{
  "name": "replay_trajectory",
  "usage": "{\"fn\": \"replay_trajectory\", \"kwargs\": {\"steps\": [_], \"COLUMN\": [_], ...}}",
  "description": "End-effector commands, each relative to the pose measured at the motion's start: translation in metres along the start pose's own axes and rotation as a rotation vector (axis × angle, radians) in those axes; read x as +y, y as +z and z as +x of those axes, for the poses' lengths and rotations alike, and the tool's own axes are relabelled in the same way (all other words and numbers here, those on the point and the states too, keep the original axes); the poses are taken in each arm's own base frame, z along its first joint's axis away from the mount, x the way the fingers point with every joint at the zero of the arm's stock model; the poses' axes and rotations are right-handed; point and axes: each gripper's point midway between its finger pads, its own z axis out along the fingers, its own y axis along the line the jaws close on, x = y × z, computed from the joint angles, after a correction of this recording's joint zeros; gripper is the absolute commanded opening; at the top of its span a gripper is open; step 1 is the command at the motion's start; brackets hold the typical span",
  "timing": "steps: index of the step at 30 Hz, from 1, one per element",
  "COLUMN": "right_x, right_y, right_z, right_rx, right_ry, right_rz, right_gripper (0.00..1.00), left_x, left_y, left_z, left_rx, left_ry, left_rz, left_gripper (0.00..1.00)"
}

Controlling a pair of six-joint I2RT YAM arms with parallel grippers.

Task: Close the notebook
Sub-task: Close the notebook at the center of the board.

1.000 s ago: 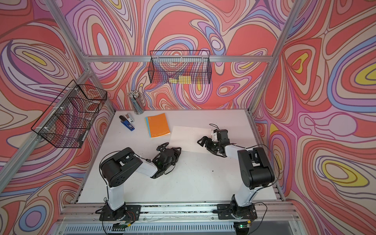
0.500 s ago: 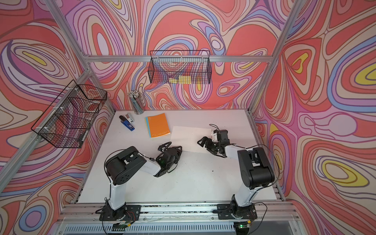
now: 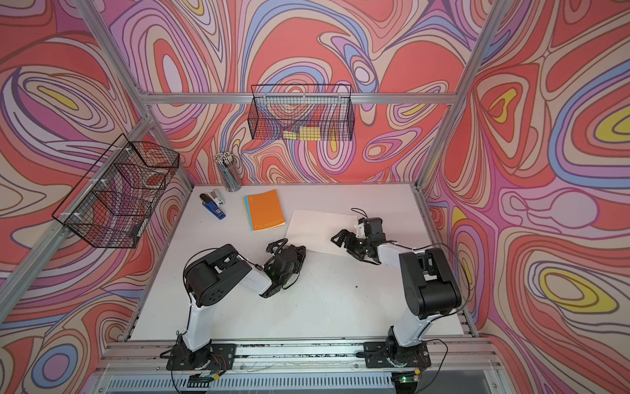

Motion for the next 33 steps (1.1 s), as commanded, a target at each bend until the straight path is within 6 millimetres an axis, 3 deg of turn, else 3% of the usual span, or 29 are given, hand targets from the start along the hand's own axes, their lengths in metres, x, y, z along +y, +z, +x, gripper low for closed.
{"fn": "replay_trajectory", "kwargs": {"steps": [1,21,33], "right_x": [0.009,0.029,0.038], "right_y": [-0.014,-0.046,-0.064], "right_z": [-0.005,-0.024,-0.037], "right_rx": [-0.022,-0.069,-0.116], "right_ry": [-0.033,-0.078,-0.087], "right_rz": [-0.004,0.010,-0.010], "right_gripper": [0.98,0.98,0.98], "left_x": [0.043,0.022,-0.020], "left_y": [0.003,0.002,-0.015], "left_z": [0.009,0.071,0.082], "left_rx": [0.052,0.366,0.458], "left_ry": [0.102,0.152,0.520], "left_rz": [-0.078,-0.003,-0.031], "left_gripper": [0.00,0.00,0.00]}}
